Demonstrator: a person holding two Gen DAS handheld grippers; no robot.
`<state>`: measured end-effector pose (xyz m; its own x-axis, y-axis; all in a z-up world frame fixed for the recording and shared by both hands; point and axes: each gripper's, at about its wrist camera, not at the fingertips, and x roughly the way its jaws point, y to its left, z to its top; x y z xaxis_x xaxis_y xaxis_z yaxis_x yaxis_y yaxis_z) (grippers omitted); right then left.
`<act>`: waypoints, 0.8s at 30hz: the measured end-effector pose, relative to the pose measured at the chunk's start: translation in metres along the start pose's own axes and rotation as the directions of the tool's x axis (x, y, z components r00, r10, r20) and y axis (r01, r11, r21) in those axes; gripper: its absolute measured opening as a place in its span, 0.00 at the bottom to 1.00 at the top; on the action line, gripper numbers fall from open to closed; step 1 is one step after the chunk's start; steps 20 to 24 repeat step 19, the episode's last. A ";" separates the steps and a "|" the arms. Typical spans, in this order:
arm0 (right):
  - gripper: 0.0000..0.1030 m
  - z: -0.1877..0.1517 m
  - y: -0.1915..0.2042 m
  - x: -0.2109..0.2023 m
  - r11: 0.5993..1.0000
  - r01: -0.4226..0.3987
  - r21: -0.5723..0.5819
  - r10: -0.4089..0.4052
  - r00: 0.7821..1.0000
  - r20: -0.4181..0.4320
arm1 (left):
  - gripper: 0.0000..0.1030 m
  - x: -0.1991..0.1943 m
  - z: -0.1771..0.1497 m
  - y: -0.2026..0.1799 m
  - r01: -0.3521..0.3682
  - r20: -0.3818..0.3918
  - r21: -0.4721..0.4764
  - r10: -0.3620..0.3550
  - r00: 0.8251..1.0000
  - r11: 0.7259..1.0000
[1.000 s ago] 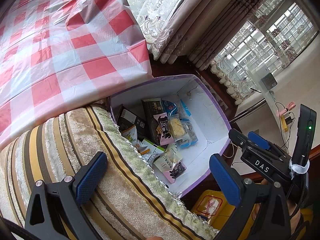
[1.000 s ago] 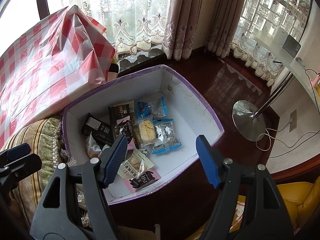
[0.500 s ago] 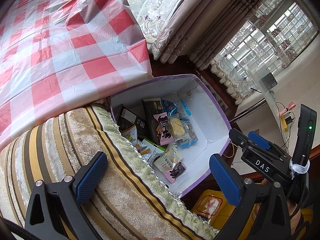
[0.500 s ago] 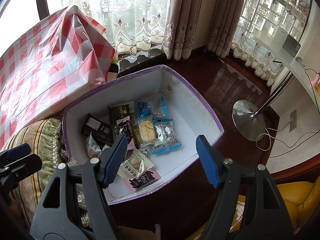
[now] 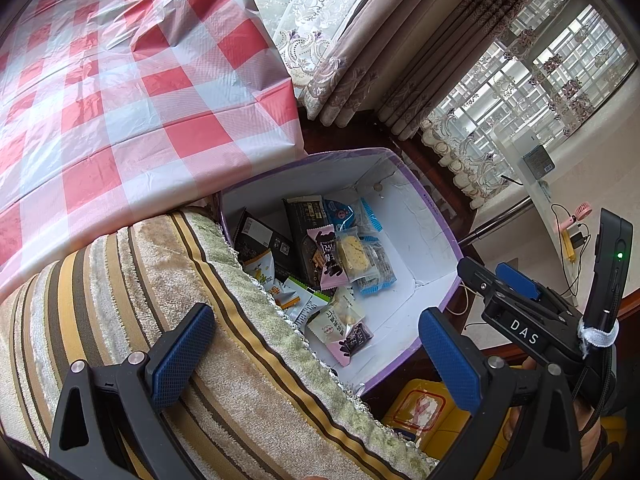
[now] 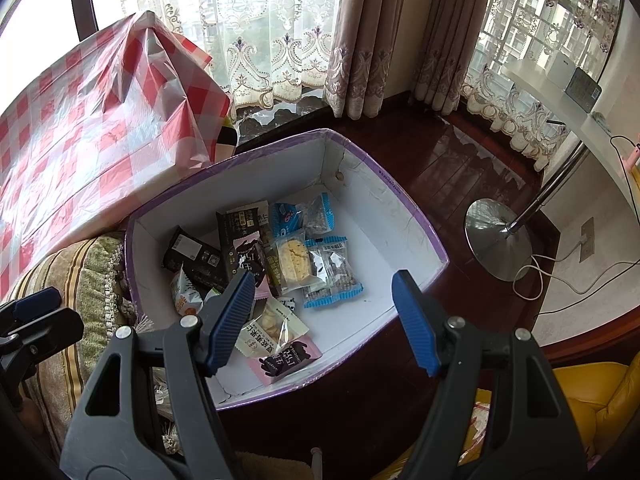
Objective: Organize snacks
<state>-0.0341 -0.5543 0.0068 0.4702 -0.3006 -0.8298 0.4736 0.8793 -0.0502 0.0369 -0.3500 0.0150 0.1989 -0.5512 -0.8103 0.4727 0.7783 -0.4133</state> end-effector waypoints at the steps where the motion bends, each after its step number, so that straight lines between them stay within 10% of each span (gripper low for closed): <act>1: 0.72 0.000 0.000 0.000 1.000 0.000 0.000 0.000 1.000 0.000 | 1.00 0.000 0.000 0.000 0.000 0.000 0.000 0.000 1.000 1.000; 24: 0.72 0.000 -0.001 0.002 1.000 -0.003 0.002 0.003 1.000 -0.008 | 1.00 0.001 -0.005 0.001 -0.007 0.010 0.016 0.006 1.000 1.000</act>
